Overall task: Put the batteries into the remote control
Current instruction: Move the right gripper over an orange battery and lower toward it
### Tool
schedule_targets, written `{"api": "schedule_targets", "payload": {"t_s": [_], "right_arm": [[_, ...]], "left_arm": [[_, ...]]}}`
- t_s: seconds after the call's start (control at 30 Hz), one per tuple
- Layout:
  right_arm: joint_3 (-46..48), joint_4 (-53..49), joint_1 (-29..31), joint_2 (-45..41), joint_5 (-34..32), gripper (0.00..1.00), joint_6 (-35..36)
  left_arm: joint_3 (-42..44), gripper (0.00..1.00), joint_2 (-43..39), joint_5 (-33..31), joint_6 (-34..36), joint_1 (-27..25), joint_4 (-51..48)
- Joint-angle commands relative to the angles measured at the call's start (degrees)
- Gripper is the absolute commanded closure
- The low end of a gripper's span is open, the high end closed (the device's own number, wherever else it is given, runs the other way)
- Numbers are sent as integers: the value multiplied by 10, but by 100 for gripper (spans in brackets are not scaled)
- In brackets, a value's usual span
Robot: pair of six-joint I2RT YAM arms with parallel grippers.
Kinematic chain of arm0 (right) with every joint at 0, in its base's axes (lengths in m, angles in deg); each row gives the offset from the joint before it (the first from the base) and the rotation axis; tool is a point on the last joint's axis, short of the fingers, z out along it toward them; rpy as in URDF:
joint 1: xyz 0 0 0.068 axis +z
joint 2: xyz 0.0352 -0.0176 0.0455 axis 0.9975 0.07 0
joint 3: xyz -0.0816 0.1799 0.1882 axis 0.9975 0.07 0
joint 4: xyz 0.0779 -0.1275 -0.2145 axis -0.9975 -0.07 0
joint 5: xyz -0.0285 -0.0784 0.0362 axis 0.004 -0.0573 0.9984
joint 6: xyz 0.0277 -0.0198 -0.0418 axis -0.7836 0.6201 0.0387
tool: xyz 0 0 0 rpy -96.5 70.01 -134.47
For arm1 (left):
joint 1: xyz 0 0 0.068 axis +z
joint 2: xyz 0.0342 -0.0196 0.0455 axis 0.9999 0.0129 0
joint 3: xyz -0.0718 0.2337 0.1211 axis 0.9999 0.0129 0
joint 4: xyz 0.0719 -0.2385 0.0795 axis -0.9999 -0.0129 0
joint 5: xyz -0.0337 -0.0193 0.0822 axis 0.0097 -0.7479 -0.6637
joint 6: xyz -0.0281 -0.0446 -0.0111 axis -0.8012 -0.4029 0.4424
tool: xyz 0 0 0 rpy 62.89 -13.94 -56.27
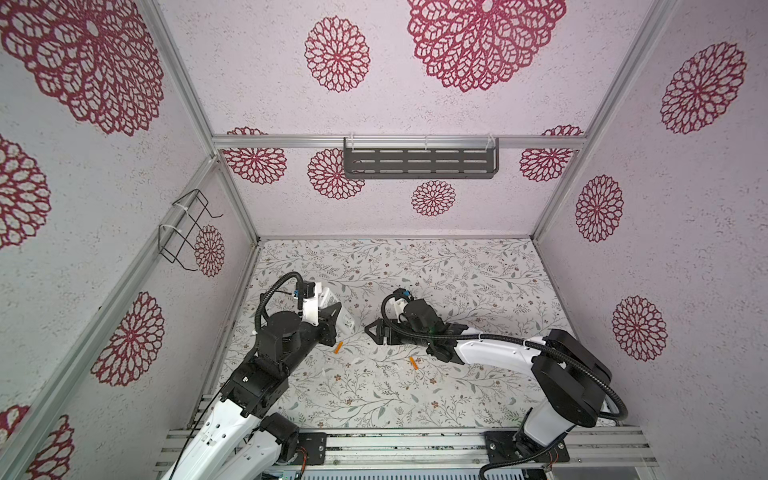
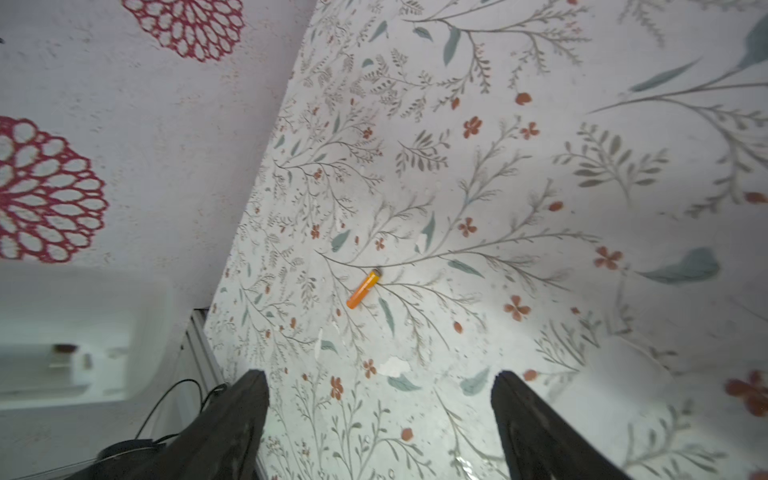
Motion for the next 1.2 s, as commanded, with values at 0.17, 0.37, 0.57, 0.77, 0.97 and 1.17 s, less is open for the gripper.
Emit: {"api": "schedule_targets", "payload": {"t_s": [0.17,0.37,0.57,0.77,0.97,1.17], "right_arm": [[7,-192,3,-71,-100,16,95],[39,-284,13,-123,-136,25,134],[60,-356,16,-169,-159,22,154],[62,-395,17,-185,-160,15,173],[52,-417,18,-156,-157,19,190],[46,-401,19,-135,-149,36,206]], "left_arm": [[-29,100,-21,92,0,2,-29],[-31,100,-30,186,-9,18,-44],[-47,100,-18,260,2,41,-74],[-31,100,-11,290,-15,54,-49],[-28,100,16,318,-39,66,-35],[5,100,15,332,-99,70,19]]}}
